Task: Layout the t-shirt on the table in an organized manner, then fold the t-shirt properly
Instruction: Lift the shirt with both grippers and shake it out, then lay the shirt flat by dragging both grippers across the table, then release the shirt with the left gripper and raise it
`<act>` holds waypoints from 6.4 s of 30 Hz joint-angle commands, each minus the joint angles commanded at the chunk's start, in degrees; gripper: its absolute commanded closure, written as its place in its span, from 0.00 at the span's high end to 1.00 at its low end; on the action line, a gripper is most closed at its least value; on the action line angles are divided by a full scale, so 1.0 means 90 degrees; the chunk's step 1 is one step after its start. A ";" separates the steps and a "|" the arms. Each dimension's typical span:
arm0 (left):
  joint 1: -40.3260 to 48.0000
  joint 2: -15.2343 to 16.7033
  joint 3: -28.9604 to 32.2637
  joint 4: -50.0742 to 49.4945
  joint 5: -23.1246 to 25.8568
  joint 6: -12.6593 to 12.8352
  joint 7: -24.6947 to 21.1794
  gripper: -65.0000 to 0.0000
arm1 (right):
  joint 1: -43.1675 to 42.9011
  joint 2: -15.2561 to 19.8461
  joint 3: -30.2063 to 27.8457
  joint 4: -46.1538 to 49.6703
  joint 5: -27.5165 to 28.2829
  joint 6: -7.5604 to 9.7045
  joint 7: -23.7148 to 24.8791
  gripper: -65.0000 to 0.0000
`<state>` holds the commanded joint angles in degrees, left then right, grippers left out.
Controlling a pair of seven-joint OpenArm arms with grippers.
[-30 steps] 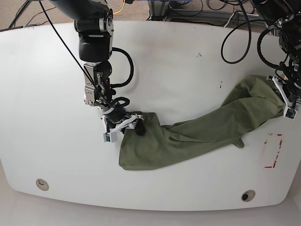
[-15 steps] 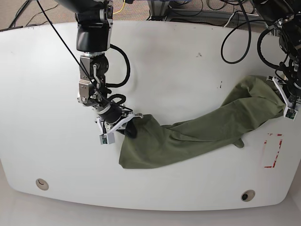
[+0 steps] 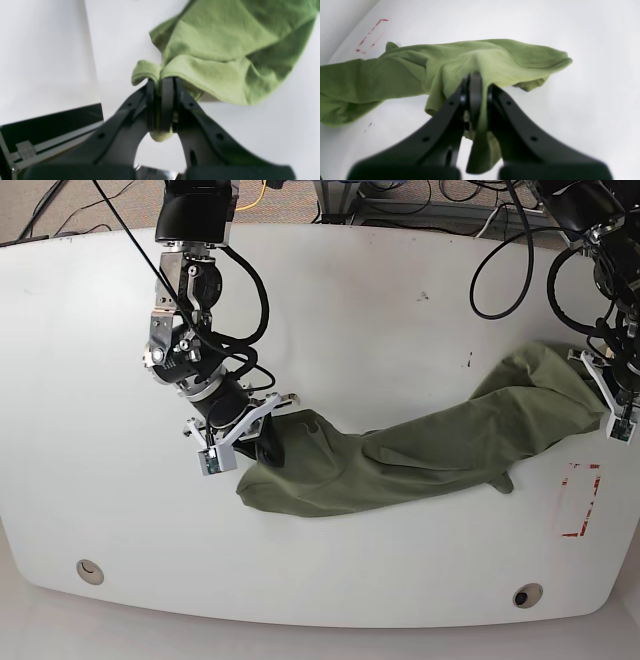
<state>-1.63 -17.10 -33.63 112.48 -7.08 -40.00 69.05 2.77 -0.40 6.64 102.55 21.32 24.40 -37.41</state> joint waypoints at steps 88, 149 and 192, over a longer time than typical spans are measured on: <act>-0.2520 0.0000 0.0908 -0.0195 -0.0049 0.0000 0.0029 0.00 | 0.1123 0.2276 0.1250 0.0645 0.0078 0.0615 -0.1426 0.00; 0.2325 -0.0020 0.0068 -0.0176 0.0000 0.0000 0.0010 0.56 | -0.3077 0.1231 0.1729 0.1074 -0.0010 0.0537 -0.1397 0.84; 0.0947 -0.0020 -0.0654 0.0039 -0.1905 0.0000 0.0947 0.60 | -0.2608 0.0987 0.1827 0.1074 0.0029 0.0537 -0.1397 0.87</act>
<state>6.90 -17.27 -39.52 112.84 -24.22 -40.00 77.58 -20.70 8.48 23.08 112.22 21.58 29.23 -49.98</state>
